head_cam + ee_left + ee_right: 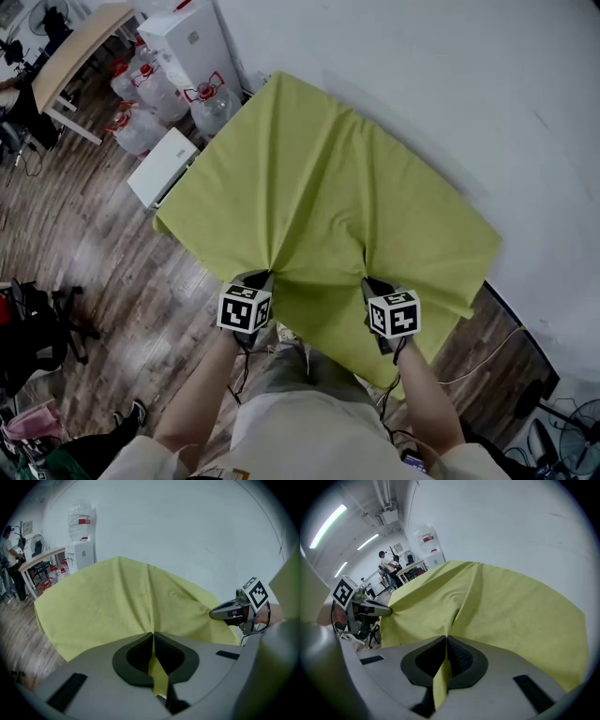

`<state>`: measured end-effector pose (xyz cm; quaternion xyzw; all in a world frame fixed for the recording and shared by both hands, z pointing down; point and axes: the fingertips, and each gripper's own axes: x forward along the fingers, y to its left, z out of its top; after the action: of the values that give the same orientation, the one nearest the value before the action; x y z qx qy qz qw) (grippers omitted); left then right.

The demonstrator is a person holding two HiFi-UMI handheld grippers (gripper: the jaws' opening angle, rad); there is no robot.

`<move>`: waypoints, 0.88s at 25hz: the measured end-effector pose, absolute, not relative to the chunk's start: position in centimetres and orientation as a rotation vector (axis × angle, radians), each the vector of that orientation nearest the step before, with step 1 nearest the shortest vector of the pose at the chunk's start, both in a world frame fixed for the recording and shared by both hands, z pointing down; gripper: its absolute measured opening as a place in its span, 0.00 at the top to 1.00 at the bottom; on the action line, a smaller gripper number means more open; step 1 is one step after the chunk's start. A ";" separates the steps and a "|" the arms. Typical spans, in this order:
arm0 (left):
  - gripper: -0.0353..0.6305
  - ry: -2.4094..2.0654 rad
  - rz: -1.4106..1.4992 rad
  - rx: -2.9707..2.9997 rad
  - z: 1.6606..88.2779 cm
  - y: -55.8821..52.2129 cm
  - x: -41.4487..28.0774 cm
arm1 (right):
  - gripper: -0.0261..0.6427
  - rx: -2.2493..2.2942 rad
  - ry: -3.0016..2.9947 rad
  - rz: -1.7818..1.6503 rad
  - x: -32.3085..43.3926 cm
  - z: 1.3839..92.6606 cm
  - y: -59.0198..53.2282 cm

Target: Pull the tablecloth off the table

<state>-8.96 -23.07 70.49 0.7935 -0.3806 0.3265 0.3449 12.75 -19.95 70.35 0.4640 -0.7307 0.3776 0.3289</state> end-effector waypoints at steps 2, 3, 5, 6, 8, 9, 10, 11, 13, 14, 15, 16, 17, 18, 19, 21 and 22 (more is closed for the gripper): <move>0.91 -1.006 0.826 2.067 68.9 -23.2 -9.6 | 0.91 1.213 -1.941 0.999 12.1 68.7 -20.2; 0.91 -1.017 0.817 2.075 68.0 -23.3 -9.9 | 0.91 1.215 -1.958 1.000 11.8 67.8 -20.3; 0.91 -1.040 0.799 2.095 66.3 -23.5 -10.4 | 0.91 1.228 -1.994 0.992 11.2 65.8 -20.7; 0.91 -1.052 0.788 2.106 65.3 -23.6 -10.6 | 0.91 1.236 -2.015 0.985 10.9 64.6 -20.8; 0.91 -1.080 0.750 2.126 63.2 -23.8 -11.0 | 0.91 1.255 -2.064 0.961 10.4 62.2 -21.3; 0.91 -1.097 0.724 2.134 62.1 -24.0 -11.3 | 0.91 1.264 -2.093 0.945 10.0 60.9 -21.6; 0.91 -1.116 0.699 2.140 61.1 -24.2 -11.6 | 0.91 1.272 -2.124 0.925 9.7 59.5 -21.9; 0.91 -1.138 0.676 2.148 60.0 -24.4 -11.9 | 0.91 1.280 -2.153 0.904 9.4 58.1 -22.4; 0.91 -1.193 0.632 2.174 57.6 -24.8 -12.6 | 0.91 1.299 -2.208 0.864 8.9 55.3 -23.2; 0.91 -1.224 0.613 2.194 56.2 -24.9 -12.9 | 0.91 1.313 -2.235 0.849 8.8 53.9 -23.5; 0.91 -1.255 0.595 2.216 54.8 -24.9 -13.0 | 0.91 1.329 -2.263 0.834 8.7 52.4 -23.9; 0.91 -1.285 0.574 2.239 53.3 -25.1 -13.2 | 0.91 1.345 -2.293 0.817 8.6 50.8 -24.3; 0.91 -1.315 0.545 2.261 51.7 -25.2 -13.4 | 0.91 1.362 -2.323 0.795 8.5 49.2 -24.6; 0.91 -1.343 0.504 2.279 50.0 -25.5 -13.7 | 0.91 1.378 -2.355 0.767 8.4 47.5 -25.0; 0.91 -1.368 0.452 2.293 48.1 -25.7 -14.0 | 0.91 1.392 -2.389 0.735 8.3 45.7 -25.3; 0.91 -1.412 0.348 2.327 44.3 -26.3 -14.7 | 0.91 1.416 -2.461 0.662 8.1 41.9 -25.7; 0.91 -1.436 0.310 2.354 42.4 -26.7 -15.0 | 0.91 1.425 -2.497 0.619 8.0 40.0 -25.9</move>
<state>-15.02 -26.68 42.38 0.8341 -0.5089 0.1099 0.1823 7.95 -25.95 40.04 0.4822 -0.8447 0.2094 0.1003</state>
